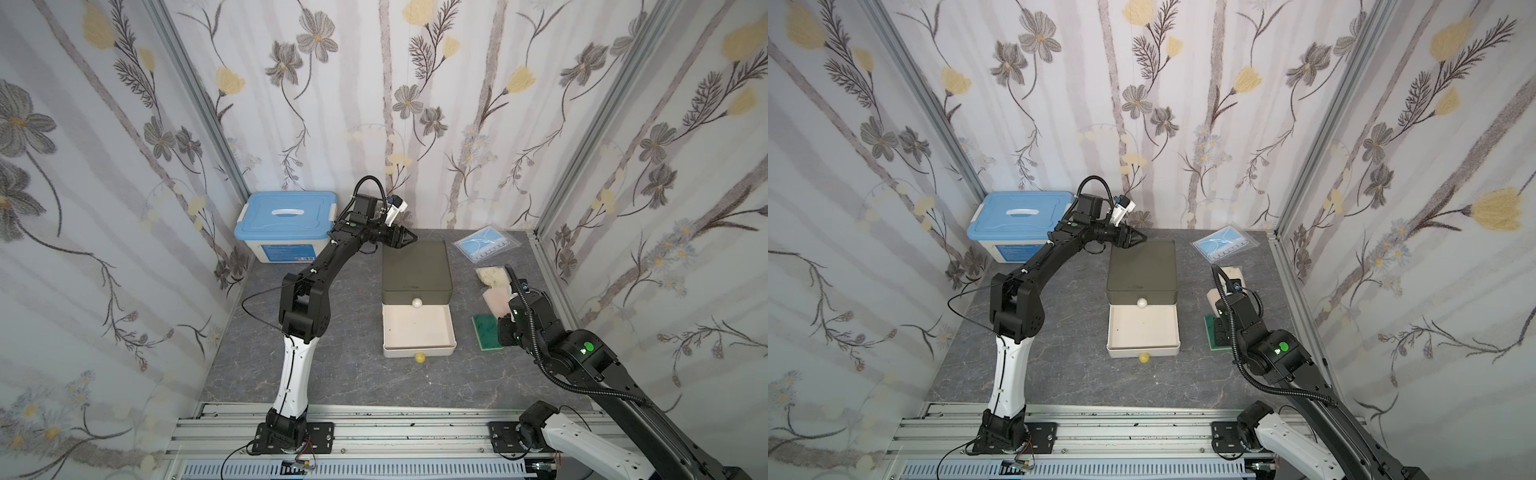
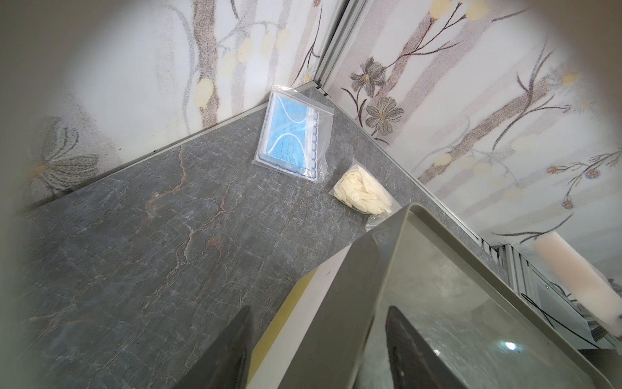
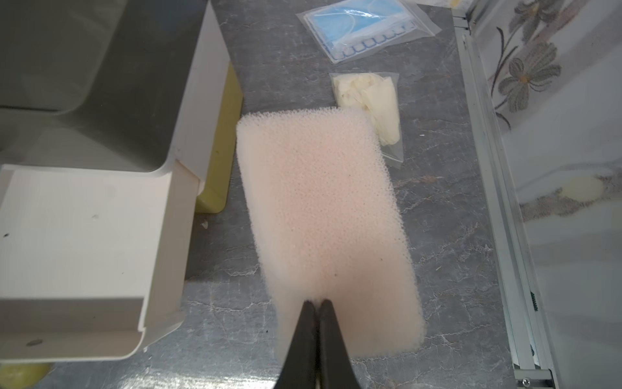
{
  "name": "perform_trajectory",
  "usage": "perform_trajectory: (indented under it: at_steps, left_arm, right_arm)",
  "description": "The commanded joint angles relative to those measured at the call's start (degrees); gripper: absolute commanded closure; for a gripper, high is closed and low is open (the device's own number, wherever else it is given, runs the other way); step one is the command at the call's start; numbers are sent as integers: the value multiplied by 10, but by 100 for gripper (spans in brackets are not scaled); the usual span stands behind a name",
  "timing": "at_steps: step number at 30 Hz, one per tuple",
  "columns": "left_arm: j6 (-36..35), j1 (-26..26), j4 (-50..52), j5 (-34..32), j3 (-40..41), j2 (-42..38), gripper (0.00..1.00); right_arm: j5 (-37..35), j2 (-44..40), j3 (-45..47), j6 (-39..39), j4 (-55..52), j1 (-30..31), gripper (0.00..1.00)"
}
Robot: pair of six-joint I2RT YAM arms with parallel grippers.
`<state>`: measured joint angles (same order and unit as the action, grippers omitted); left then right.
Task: Take the sponge out of the drawer
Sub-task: Place the sponge at the center of the board.
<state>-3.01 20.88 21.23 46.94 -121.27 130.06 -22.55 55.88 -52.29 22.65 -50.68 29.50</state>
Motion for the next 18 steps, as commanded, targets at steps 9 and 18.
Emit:
perform_trajectory:
  at_steps: [9,18]
  left_arm:
    - [-9,-1,8,-7,18,1,37]
    - [-10,-3,3,-1,21,5,37]
  right_arm:
    - [150,28,139,-8,145,-196,100]
    - [182,114,108,-45,143,-288,100]
